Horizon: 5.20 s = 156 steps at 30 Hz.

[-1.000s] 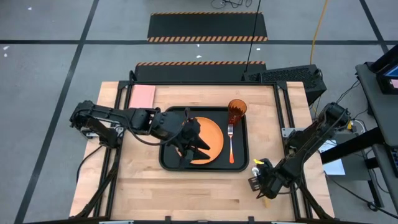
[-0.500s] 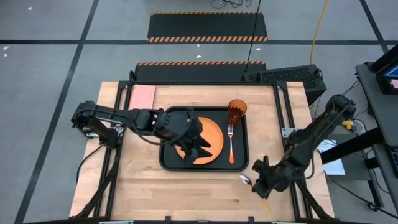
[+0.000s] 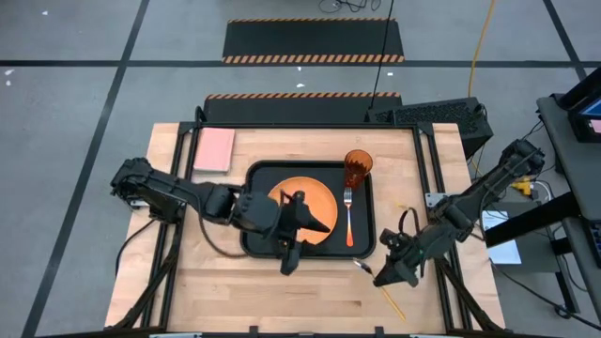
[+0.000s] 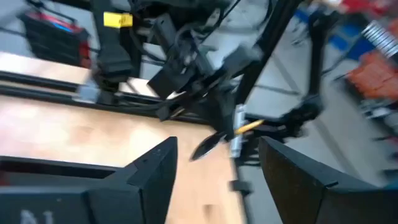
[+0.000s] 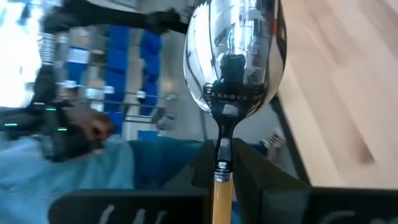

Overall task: Pick and place plate/cup/fork/spoon on tray
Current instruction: Put the light orange spoon on the black tray to the right of the orange fork

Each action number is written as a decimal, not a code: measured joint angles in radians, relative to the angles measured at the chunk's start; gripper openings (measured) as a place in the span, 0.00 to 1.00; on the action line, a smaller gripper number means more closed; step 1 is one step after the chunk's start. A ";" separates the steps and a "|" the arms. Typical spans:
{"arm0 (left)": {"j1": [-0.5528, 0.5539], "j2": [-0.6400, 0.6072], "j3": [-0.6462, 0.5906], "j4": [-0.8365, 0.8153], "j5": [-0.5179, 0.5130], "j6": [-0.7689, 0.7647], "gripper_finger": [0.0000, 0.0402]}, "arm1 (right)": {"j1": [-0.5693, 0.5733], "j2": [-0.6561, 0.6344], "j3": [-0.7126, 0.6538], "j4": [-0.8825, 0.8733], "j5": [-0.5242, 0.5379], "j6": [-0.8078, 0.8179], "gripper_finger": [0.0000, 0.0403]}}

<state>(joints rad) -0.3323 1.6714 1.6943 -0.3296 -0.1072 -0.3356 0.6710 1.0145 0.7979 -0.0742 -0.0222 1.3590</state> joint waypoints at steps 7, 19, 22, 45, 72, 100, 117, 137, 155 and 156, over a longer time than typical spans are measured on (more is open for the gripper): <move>-0.029 0.074 0.000 0.105 -0.122 0.159 0.67 | -0.105 -0.016 0.000 0.159 -0.107 -0.082 0.05; -0.015 0.097 0.000 0.128 -0.096 0.204 0.49 | -0.218 -0.016 0.000 0.339 -0.275 -0.107 0.05; -0.006 0.097 0.000 0.136 -0.096 0.206 0.46 | -0.239 -0.016 0.000 0.339 -0.316 -0.092 0.05; 0.066 0.096 0.000 0.177 0.106 0.309 0.12 | -0.282 -0.004 0.000 0.362 -0.319 -0.080 0.05; 0.145 0.031 0.000 -0.149 0.215 -0.024 0.01 | -0.330 -0.008 0.009 0.212 -0.028 -0.057 0.46; 0.250 -0.068 0.000 -0.626 0.179 -0.470 0.00 | -0.232 0.797 1.160 -1.078 0.467 -0.430 0.33; 0.238 -0.068 0.000 -0.667 0.132 -0.559 0.00 | -0.224 0.882 1.147 -1.046 0.652 -0.671 0.34; 0.226 -0.068 0.000 -0.677 0.080 -0.580 0.00 | -0.240 0.874 1.085 -0.942 0.650 -0.692 0.41; 0.225 -0.066 -0.079 -0.578 0.136 -0.602 0.00 | -0.290 0.879 1.021 -0.975 0.532 -0.684 0.41; 0.225 -0.066 -0.079 -0.578 0.136 -0.602 0.00 | -0.290 0.879 1.015 -0.975 0.522 -0.672 0.39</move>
<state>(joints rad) -0.1070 1.6051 1.6157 -0.9077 0.0288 -0.9379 0.3805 1.8935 1.8131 -1.0489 0.4996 0.6873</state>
